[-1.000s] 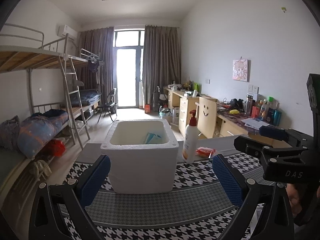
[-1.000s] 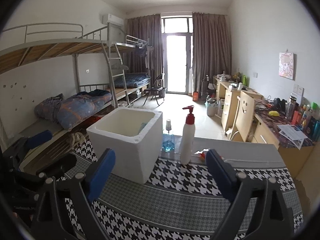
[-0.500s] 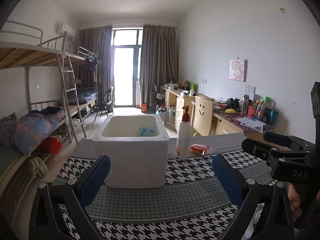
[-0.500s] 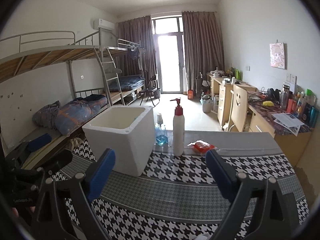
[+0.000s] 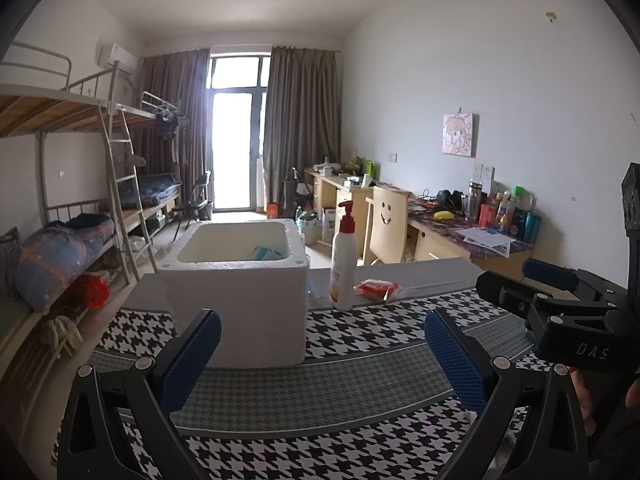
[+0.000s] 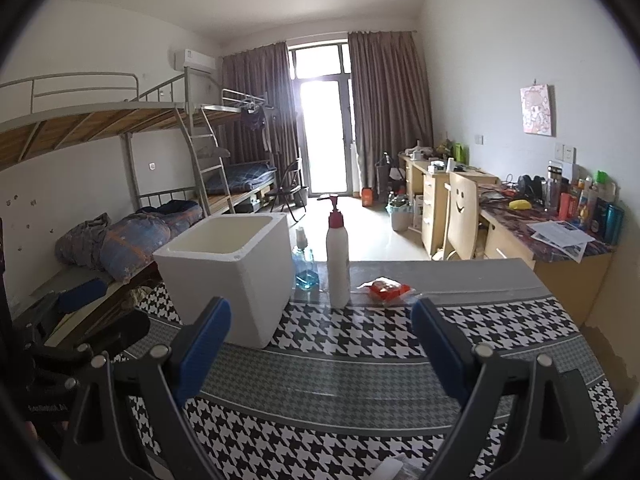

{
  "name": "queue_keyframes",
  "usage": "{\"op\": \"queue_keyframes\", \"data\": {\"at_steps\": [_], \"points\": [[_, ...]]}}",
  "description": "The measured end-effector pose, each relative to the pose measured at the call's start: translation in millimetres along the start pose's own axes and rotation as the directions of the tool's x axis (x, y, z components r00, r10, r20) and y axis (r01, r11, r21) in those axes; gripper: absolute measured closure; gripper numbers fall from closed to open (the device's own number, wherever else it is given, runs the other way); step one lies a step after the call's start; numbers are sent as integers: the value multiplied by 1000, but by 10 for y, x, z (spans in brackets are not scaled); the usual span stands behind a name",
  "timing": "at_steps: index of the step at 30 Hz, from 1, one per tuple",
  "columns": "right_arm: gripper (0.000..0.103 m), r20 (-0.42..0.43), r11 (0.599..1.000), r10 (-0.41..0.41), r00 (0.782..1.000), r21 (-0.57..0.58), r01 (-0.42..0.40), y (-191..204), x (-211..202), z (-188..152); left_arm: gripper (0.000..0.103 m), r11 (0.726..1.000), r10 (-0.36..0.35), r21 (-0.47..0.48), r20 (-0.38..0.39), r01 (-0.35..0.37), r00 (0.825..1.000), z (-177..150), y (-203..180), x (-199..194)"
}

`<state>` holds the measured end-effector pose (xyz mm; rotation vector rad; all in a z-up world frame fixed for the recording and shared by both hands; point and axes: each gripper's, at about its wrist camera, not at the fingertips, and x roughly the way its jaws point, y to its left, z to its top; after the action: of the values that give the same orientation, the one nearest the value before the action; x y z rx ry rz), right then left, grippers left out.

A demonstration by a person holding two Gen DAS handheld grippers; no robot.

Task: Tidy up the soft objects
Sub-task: 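Move both open tools back from the box toward the table edge, then lower both open tools over the white roll and grey cloth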

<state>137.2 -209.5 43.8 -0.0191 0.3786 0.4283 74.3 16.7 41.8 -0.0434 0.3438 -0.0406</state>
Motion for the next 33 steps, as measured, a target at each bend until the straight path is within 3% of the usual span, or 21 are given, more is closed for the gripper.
{"op": "queue_keyframes", "data": {"at_steps": [18, 33], "points": [[9, 1, 998, -55, 998, 1, 55, -65, -161, -165, 1, 998, -50, 26, -19, 50, 999, -170, -213, -6], [9, -31, 994, -98, 995, 40, 99, -368, -319, -446, 1, 995, -88, 39, -74, 91, 993, -420, -529, 57]]}}
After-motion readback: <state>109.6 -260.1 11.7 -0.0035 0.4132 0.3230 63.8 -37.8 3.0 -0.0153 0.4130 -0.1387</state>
